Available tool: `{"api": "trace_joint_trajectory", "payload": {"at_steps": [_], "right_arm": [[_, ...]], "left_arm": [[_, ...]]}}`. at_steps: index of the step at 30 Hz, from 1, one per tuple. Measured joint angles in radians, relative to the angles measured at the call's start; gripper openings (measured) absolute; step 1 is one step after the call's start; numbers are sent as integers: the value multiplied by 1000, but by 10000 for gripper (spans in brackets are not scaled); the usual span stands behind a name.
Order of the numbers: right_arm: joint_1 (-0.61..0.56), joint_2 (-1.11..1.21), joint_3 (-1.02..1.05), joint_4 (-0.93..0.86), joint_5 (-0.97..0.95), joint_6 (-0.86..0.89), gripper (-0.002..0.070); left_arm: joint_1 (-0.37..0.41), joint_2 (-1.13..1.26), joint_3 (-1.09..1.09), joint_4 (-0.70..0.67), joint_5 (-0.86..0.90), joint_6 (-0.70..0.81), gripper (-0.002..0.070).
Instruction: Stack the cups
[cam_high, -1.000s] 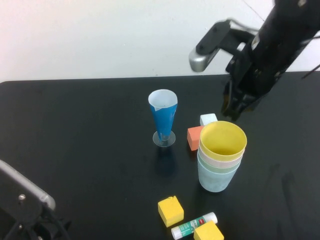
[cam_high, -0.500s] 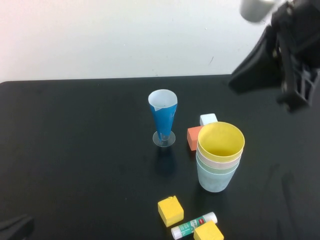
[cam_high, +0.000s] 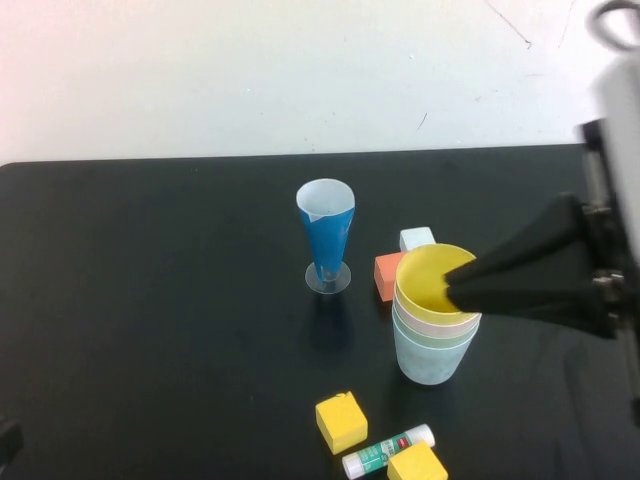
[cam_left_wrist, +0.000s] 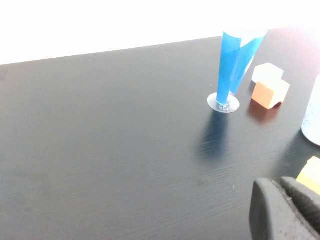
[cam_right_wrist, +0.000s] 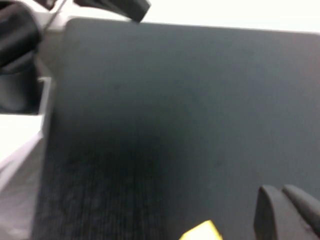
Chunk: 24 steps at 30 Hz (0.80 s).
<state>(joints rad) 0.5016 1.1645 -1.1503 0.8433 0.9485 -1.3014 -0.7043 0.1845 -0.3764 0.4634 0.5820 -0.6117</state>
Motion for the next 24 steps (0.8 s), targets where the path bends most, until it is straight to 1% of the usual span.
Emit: {"api": "trace_joint_trajectory", "payload": {"at_steps": [6, 10, 16, 20, 24], "right_arm": [[0, -201, 120, 4, -138, -26, -1], [0, -321, 191, 2, -168, -14, -1], [0, -494, 312, -9, -172, 81, -1], [0, -576, 353, -18, -154, 144, -1], [0, -644, 390, -88, -105, 174, -1]], "left_arm": [[0, 0, 0, 0, 1, 0, -1], [0, 0, 0, 0, 1, 0, -1], [0, 0, 0, 0, 1, -2, -1], [0, 0, 0, 0, 1, -2, -1], [0, 0, 0, 0, 1, -2, -1]]}}
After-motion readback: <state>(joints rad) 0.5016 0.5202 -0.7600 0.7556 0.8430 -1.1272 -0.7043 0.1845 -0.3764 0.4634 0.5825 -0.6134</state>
